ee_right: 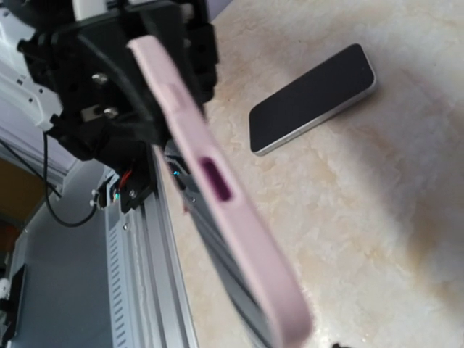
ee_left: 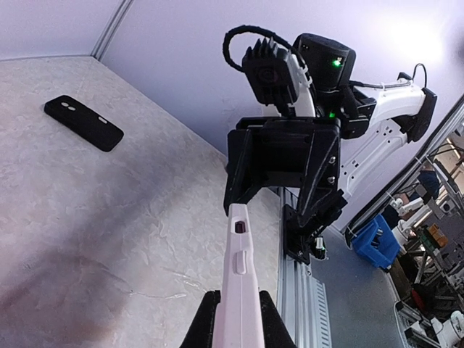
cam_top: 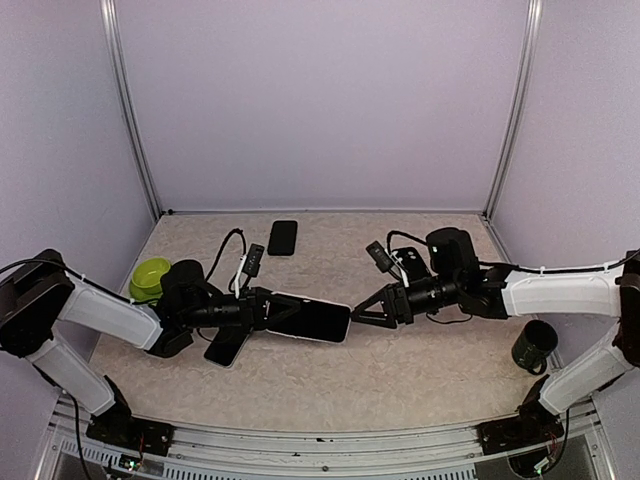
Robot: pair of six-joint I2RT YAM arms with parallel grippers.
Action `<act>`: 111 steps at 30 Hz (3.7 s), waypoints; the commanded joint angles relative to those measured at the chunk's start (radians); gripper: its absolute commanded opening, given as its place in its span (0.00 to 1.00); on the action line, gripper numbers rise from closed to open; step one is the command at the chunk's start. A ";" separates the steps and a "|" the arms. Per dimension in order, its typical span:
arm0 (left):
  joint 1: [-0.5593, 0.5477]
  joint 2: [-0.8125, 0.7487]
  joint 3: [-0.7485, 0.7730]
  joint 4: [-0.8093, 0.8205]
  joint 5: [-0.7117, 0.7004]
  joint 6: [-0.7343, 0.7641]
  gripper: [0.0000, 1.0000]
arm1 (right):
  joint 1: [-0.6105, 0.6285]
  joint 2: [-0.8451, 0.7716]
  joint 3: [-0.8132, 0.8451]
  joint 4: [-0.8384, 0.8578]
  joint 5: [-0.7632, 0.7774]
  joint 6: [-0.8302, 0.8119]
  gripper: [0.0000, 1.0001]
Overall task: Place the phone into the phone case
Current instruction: Press the bottom right corner of the phone case, then press the bottom left corner of the phone case, then pass from the left arm to the right
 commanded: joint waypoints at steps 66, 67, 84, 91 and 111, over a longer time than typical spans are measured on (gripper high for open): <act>-0.009 -0.098 -0.006 -0.043 -0.222 0.052 0.00 | 0.027 -0.047 0.099 -0.173 0.155 -0.096 0.51; -0.011 -0.095 -0.001 -0.052 -0.216 0.054 0.00 | 0.028 -0.043 0.095 -0.175 0.168 -0.107 0.53; -0.026 -0.056 0.100 -0.228 -0.139 0.084 0.00 | 0.089 -0.105 -0.008 -0.078 0.425 -0.287 0.82; -0.045 -0.027 0.167 -0.333 -0.134 0.107 0.00 | 0.122 -0.112 -0.014 -0.060 0.497 -0.347 0.88; -0.094 0.010 0.291 -0.490 -0.134 0.087 0.00 | 0.349 0.005 0.068 -0.064 0.846 -0.590 1.00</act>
